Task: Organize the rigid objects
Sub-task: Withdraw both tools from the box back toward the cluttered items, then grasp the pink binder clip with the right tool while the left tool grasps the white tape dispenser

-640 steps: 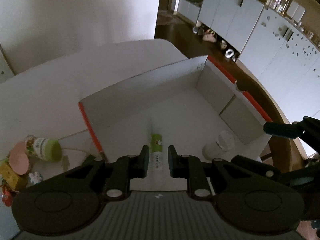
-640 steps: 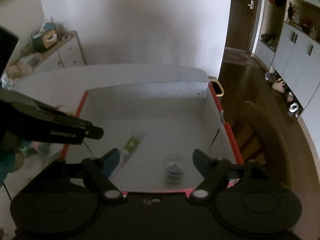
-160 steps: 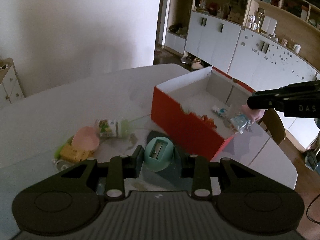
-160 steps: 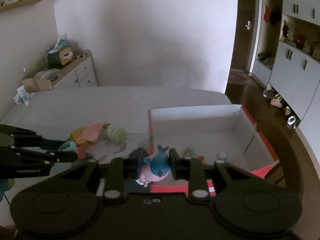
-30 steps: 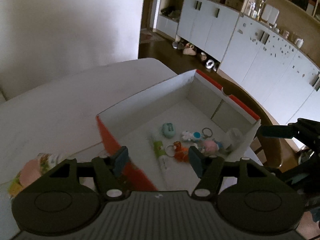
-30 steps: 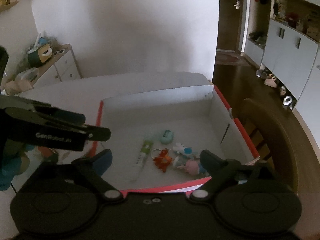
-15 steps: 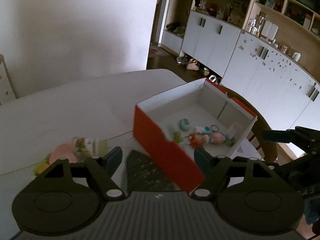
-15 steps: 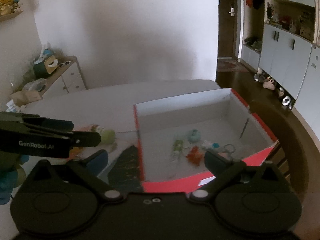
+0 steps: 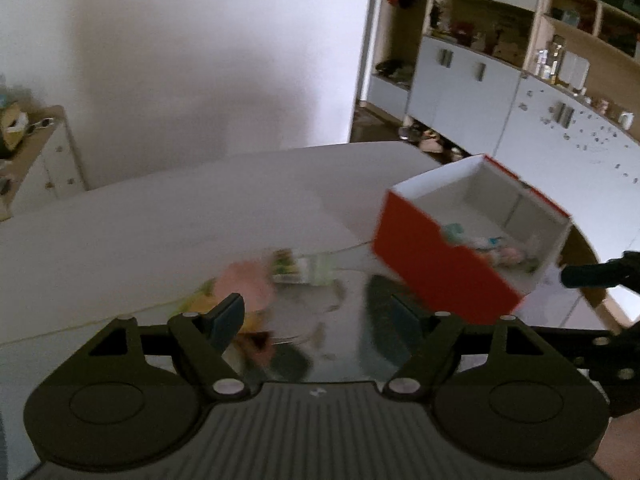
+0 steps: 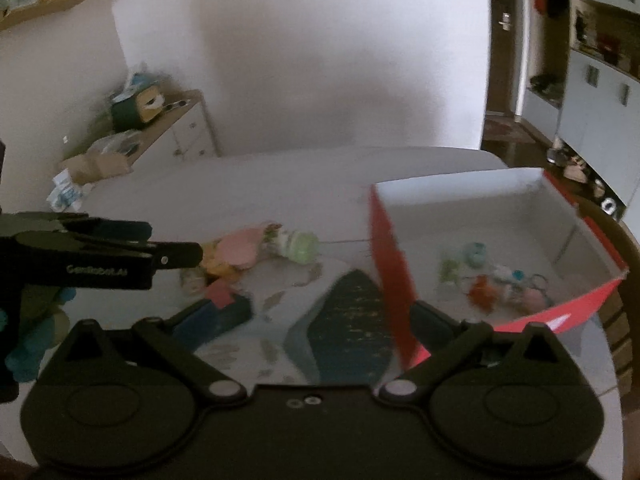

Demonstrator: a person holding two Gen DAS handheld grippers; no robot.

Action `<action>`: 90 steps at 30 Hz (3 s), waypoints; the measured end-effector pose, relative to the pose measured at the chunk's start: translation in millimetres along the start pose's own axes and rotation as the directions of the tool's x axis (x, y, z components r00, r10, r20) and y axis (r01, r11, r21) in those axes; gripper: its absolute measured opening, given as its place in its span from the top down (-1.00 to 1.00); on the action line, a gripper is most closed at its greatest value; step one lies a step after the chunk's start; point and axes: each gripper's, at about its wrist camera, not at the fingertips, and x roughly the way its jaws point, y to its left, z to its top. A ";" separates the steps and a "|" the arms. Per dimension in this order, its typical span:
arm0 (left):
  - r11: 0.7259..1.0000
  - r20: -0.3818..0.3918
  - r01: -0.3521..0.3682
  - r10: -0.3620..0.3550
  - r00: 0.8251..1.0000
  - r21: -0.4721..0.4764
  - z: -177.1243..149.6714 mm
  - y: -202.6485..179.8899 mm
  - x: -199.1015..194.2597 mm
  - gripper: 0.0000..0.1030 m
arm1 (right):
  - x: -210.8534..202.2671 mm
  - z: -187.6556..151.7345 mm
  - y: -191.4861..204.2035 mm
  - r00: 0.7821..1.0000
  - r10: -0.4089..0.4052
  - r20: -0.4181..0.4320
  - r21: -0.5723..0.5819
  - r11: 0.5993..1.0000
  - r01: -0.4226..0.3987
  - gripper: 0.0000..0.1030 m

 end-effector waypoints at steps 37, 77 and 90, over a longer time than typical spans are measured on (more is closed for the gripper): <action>0.978 -0.202 -0.107 0.070 0.977 -0.178 -56.9 102.1 108.5 -0.54 | 144.3 0.5 108.9 0.979 0.078 -0.186 -0.500 0.851 -0.163 -0.51; 0.973 -0.164 -0.158 0.130 0.978 -0.170 -63.1 102.1 118.5 -0.48 | 173.9 -11.4 118.7 0.973 0.079 -0.216 -0.490 0.853 -0.178 0.35; 0.978 -0.128 -0.109 0.087 0.988 -0.177 -72.3 92.1 78.4 -0.48 | 131.6 -14.6 104.8 0.981 0.070 -0.182 -0.410 0.901 -0.140 0.46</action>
